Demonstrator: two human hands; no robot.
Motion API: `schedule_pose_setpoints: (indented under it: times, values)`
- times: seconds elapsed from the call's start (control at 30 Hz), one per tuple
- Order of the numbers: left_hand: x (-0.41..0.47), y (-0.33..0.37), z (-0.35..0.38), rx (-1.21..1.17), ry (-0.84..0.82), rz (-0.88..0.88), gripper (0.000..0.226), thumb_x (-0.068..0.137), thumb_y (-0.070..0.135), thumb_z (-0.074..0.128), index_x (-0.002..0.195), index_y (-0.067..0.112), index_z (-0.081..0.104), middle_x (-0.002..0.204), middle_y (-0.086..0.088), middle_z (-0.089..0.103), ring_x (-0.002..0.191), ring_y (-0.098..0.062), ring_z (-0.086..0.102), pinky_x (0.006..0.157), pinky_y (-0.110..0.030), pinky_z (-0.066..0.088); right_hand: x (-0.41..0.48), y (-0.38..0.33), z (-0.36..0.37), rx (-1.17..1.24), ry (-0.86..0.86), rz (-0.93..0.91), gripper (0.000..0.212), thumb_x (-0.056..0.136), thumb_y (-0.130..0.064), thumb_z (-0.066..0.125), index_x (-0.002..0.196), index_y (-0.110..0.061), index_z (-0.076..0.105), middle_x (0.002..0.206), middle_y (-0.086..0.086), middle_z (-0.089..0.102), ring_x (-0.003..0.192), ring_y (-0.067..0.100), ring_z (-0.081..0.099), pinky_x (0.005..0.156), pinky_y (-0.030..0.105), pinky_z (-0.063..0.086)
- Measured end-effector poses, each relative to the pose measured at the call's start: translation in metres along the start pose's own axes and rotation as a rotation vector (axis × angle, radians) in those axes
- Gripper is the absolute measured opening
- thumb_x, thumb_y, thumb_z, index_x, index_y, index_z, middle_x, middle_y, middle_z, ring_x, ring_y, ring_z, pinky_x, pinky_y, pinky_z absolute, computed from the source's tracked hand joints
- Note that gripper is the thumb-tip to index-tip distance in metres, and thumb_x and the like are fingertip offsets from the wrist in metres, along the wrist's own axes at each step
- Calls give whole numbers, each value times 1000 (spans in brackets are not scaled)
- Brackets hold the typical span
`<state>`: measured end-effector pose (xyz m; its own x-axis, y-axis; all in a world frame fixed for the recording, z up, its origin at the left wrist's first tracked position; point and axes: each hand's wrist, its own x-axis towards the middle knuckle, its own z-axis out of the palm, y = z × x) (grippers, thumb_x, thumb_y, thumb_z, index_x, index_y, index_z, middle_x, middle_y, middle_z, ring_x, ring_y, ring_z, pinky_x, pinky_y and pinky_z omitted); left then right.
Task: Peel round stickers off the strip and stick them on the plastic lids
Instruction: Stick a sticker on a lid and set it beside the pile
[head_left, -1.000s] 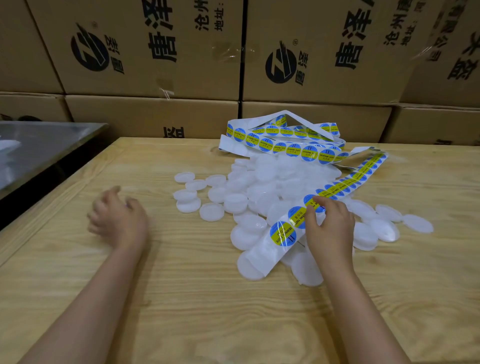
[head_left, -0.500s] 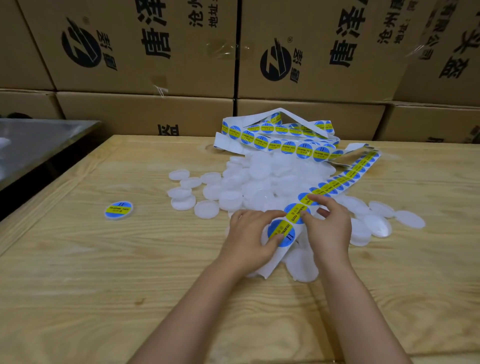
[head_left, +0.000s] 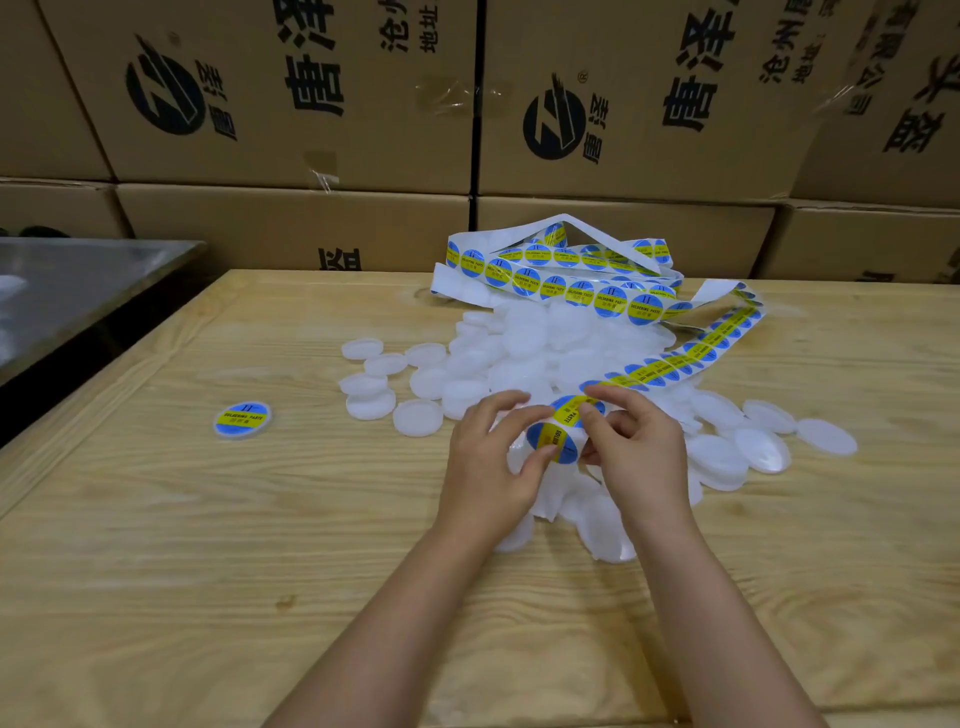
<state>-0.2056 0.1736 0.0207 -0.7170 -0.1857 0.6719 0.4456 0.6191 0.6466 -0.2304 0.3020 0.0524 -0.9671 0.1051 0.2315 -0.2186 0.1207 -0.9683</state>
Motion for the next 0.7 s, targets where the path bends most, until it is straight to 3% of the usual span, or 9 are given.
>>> schedule_pose_setpoints:
  times: [0.07, 0.17, 0.23, 0.33, 0.5, 0.63, 0.7]
  values:
    - [0, -1, -1, 138, 66, 136, 22, 72, 17, 74, 94, 15, 73, 114, 2, 64, 106, -11, 55, 94, -27, 37, 0, -1, 0, -22, 9, 0, 13, 88, -11, 62, 89, -22, 70, 63, 7, 62, 47, 8, 53, 53, 23, 51]
    - [0, -1, -2, 238, 56, 239, 21, 72, 18, 75, 92, 13, 73, 97, 3, 70, 94, -16, 62, 87, -30, 38, -1, -3, -1, -11, -10, 14, 13, 88, -11, 62, 87, -21, 70, 66, 5, 65, 44, 6, 51, 60, 32, 53]
    - [-1, -1, -2, 221, 26, 193, 25, 72, 21, 74, 95, 12, 73, 94, 0, 69, 92, -21, 62, 86, -28, 37, -1, -4, -1, 7, -30, 18, 15, 88, -10, 62, 85, -24, 70, 65, 2, 65, 44, 6, 51, 60, 31, 53]
    - [-1, 0, -3, 135, -27, 129, 27, 73, 24, 73, 98, 15, 72, 108, 0, 66, 103, -16, 57, 91, -27, 36, -1, -5, -1, 81, -48, 76, 12, 89, -9, 61, 92, -15, 71, 67, 5, 64, 49, 9, 52, 56, 25, 50]
    - [0, 1, -4, 117, -41, 177, 19, 73, 28, 75, 86, 14, 72, 90, 5, 70, 96, -9, 58, 88, -23, 35, -1, -6, -2, 180, -85, 167, 14, 89, -9, 60, 85, -19, 69, 84, 16, 65, 75, 28, 57, 73, 43, 52]
    - [0, 2, -4, 59, -71, 108, 17, 70, 23, 75, 81, 12, 66, 89, 5, 68, 94, -13, 59, 89, -29, 38, -1, -5, 0, 94, -79, 115, 15, 89, -10, 61, 82, -22, 68, 85, 19, 68, 71, 26, 60, 73, 42, 52]
    - [0, 2, -5, 24, -91, 89, 13, 71, 19, 74, 78, 12, 64, 97, 5, 68, 101, -15, 59, 91, -34, 39, 0, -2, 0, 8, -45, 85, 17, 89, -12, 61, 80, -25, 67, 76, 13, 68, 57, 12, 58, 68, 38, 52]
